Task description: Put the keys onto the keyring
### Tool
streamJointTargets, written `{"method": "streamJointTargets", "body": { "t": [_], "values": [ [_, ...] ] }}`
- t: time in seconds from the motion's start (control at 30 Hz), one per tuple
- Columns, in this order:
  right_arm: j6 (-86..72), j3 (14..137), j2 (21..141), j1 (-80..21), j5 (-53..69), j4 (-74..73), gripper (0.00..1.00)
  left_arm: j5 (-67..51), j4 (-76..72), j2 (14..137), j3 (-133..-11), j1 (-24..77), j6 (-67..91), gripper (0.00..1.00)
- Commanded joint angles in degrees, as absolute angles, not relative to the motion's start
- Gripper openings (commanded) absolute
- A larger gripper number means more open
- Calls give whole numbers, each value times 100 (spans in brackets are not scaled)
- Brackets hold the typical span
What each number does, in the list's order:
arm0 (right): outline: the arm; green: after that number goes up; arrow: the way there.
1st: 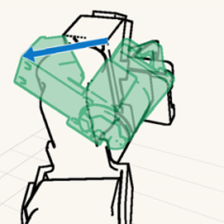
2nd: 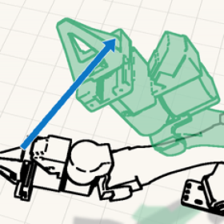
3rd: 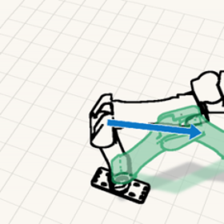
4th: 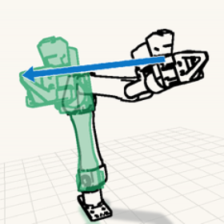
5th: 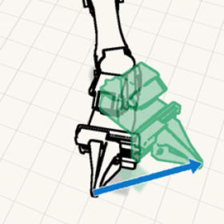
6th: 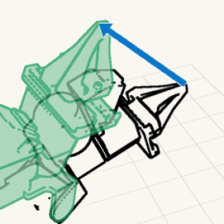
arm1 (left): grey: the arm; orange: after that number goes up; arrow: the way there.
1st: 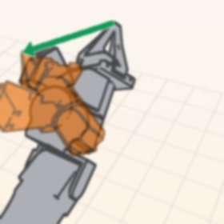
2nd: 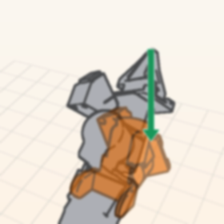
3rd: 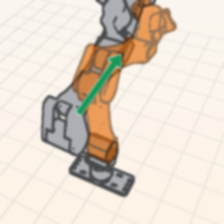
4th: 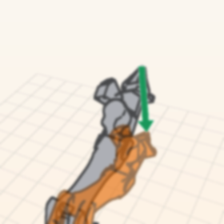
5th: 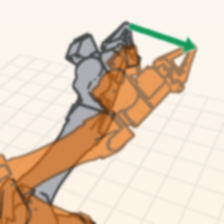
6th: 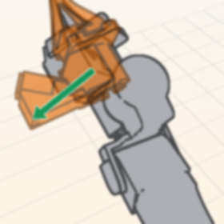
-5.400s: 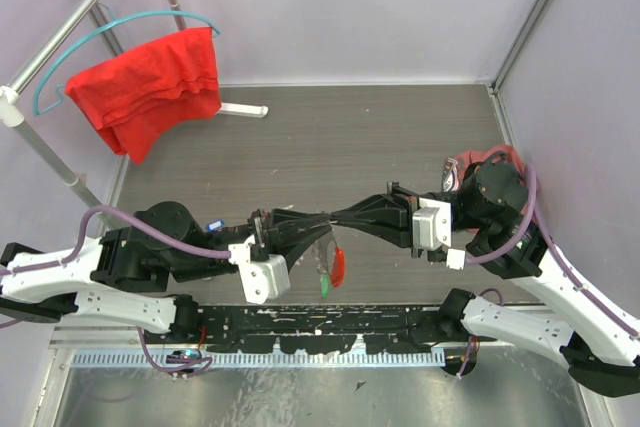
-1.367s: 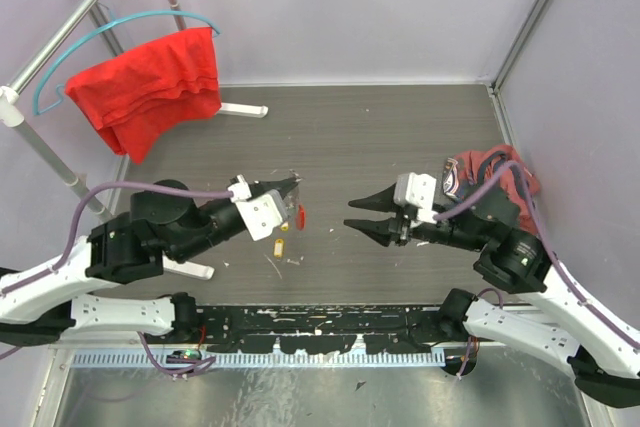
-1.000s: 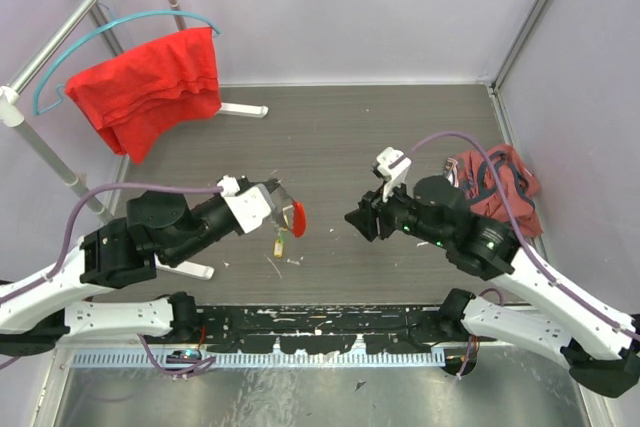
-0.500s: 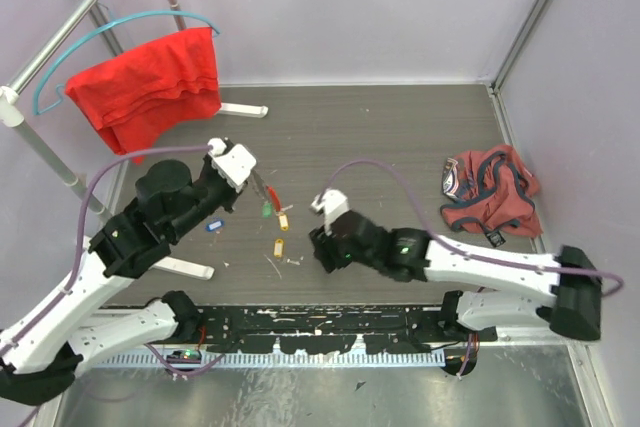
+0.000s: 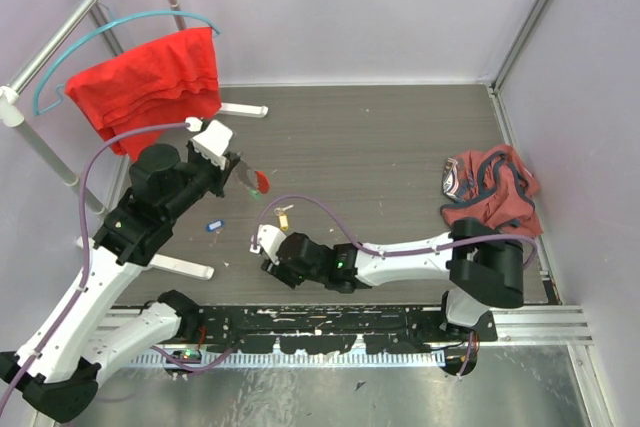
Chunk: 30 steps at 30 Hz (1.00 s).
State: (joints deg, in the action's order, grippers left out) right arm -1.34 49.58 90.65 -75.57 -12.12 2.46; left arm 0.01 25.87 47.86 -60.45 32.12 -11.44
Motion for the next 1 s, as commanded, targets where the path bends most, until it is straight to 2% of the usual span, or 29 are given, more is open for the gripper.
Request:
{"method": "streamJointTargets", "body": {
  "t": [0.0,0.97],
  "values": [
    [528,5397,9324,-7542,-1070,911,47,-128,2155,4639,-5938,3100,-1046,0],
    [902,6054,10406,-7172,-943,233,42,-358,2008,4623,-5793,2874,-984,0]
  ]
}}
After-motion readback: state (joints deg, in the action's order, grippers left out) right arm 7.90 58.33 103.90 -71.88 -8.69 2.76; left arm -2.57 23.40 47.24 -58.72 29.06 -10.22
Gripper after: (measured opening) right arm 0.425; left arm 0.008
